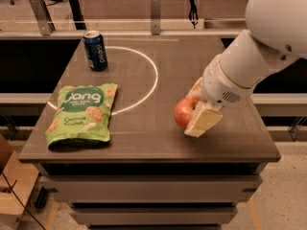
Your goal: Move apple near green rice chip bag
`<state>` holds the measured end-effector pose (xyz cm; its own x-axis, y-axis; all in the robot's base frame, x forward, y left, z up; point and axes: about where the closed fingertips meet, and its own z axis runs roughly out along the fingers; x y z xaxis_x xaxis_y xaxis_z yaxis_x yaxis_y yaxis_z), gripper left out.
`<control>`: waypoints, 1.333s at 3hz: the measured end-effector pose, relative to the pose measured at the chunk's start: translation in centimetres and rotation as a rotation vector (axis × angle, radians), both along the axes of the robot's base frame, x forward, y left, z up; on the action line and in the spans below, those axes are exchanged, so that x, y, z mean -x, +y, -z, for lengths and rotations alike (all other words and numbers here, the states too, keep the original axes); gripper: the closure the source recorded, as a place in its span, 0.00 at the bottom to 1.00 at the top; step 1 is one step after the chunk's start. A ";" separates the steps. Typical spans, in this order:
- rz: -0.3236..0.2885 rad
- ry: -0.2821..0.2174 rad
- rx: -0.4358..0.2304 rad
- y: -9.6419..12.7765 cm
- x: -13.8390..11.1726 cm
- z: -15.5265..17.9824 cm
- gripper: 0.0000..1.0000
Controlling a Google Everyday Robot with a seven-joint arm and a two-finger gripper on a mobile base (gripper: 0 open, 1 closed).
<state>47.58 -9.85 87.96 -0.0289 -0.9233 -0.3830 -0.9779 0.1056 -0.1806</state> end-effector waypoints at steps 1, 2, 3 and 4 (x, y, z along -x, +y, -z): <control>-0.097 0.020 -0.068 4.9 0.9 0.4 1.00; -0.162 0.034 -0.114 9.0 1.2 0.7 1.00; -0.204 0.054 -0.160 12.2 1.5 0.9 0.82; -0.229 0.071 -0.186 14.5 2.0 1.5 0.59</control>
Offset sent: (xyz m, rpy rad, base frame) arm -0.0144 0.1344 -0.0102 0.1716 0.0522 0.2330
